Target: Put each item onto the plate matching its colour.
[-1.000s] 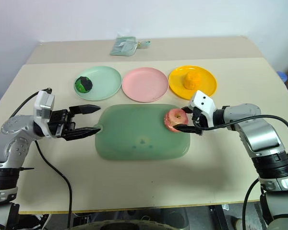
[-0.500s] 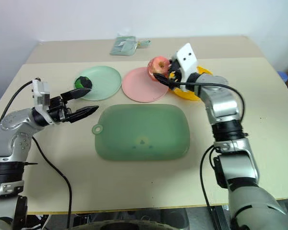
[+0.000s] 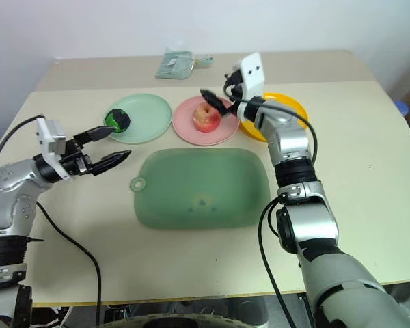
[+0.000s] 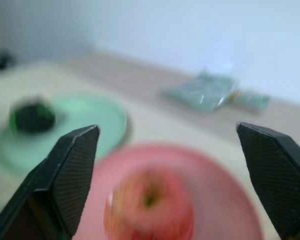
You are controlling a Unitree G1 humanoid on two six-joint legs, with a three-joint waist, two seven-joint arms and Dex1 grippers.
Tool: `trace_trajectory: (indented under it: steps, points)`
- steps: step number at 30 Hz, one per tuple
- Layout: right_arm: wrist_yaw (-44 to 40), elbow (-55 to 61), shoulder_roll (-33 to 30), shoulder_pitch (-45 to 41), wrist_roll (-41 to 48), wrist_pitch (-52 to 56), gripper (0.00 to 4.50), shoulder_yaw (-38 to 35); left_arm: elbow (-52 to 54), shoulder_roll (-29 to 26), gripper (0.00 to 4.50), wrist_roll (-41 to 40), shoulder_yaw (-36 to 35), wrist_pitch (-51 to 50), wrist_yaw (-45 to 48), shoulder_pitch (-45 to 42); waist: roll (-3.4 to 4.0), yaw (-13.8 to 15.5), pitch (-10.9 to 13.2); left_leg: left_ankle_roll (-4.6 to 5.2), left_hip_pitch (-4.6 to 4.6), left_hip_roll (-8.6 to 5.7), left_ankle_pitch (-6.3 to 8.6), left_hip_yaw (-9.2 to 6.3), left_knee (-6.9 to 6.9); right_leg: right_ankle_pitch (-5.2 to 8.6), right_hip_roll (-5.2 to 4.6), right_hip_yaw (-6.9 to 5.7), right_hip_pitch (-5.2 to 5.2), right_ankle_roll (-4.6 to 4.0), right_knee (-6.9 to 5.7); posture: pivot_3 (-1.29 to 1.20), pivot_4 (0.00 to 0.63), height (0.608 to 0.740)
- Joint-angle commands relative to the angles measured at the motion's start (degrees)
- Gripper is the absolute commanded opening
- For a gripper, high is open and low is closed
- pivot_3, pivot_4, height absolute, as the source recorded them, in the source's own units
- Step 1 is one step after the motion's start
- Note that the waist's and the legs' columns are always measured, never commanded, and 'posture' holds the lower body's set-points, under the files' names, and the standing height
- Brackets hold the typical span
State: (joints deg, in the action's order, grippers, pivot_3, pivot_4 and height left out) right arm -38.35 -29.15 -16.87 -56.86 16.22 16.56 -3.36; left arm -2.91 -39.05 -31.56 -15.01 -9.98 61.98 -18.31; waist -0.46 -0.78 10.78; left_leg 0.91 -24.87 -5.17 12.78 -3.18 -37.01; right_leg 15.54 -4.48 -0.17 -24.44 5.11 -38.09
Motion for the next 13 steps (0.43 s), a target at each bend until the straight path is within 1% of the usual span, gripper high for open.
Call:
trace_trajectory:
  steps: [1,3,4,7,10,13]
  points:
    - [-8.9,12.5,-4.3,4.3,4.7,0.6,4.45,-0.8,3.2,-1.5,4.11,-3.9,-3.0,-1.7,1.3,-0.5,0.0,0.3,0.0,0.02,0.0,0.0,0.01,-0.01,0.0,0.0,-0.01,0.0,0.02,0.0,0.02,0.0,0.15,0.738]
    - [-15.4,20.4,-7.5,10.2,9.2,4.0,4.45,-0.5,3.5,-1.5,4.11,-4.9,-2.8,-2.2,2.4,-0.1,-0.02,0.4,0.0,0.1,0.0,-0.01,0.06,-0.05,-0.02,0.0,-0.01,-0.02,0.08,0.0,0.05,0.0,0.15,0.738]
    - [-18.4,25.0,-10.0,14.0,9.8,4.8,4.45,0.7,3.7,-1.4,4.11,-5.1,-2.6,-2.2,3.0,0.0,-0.02,0.4,0.0,0.14,0.0,-0.02,0.09,-0.04,-0.05,0.0,-0.02,-0.02,0.11,0.0,0.08,0.0,0.15,0.738]
    - [-23.4,35.6,-16.6,23.0,12.3,9.1,4.45,1.6,3.8,-1.6,4.11,-6.0,-2.0,-3.8,3.8,-0.8,0.0,0.3,0.0,0.34,-0.01,-0.03,0.2,-0.03,-0.06,0.0,-0.04,-0.01,0.11,0.0,0.1,0.0,0.15,0.738]
    - [-23.6,42.8,-20.7,29.5,15.8,13.0,4.45,-1.0,2.1,-2.0,4.11,-5.6,-0.9,-4.1,6.1,-2.5,0.01,0.0,0.0,0.38,-0.01,0.0,0.23,-0.04,-0.05,0.0,-0.03,0.0,0.07,0.0,0.04,0.0,0.15,0.738]
    - [-21.7,46.0,-22.9,34.2,16.7,14.6,4.45,-3.0,0.8,-2.8,4.11,-5.7,-0.1,-5.3,8.5,-3.9,0.0,-0.1,0.0,0.3,0.03,0.06,0.18,-0.04,-0.06,0.0,0.01,0.0,0.07,0.0,-0.02,0.0,0.15,0.738]
